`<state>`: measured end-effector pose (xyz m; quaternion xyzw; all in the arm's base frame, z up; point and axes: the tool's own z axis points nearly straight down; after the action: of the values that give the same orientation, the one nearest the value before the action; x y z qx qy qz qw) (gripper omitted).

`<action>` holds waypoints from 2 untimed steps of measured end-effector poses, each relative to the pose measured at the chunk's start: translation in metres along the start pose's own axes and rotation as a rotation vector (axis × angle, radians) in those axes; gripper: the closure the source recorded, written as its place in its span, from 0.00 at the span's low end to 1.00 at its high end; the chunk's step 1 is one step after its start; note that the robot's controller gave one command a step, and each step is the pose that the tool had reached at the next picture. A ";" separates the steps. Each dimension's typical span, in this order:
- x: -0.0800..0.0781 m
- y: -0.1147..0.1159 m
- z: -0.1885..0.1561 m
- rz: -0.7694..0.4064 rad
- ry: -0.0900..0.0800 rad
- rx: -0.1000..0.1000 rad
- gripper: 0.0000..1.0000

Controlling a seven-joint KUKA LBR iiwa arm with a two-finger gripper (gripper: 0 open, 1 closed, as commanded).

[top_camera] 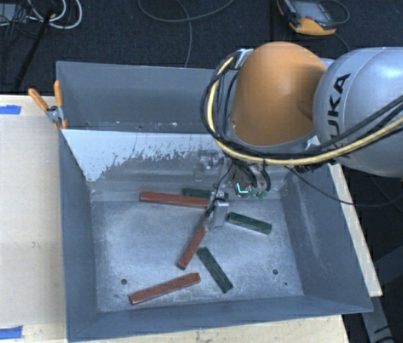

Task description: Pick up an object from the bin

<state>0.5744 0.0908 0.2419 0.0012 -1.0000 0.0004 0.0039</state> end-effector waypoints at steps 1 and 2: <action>0.027 0.003 0.129 -0.255 0.001 0.000 0.00; -0.021 -0.019 0.172 -0.743 -0.007 0.001 0.00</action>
Offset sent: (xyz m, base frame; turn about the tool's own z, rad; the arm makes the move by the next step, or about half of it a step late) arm -0.0262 0.0026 -0.1250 -0.2542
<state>0.5940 0.0714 0.0698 0.3642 -0.9313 -0.0007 0.0004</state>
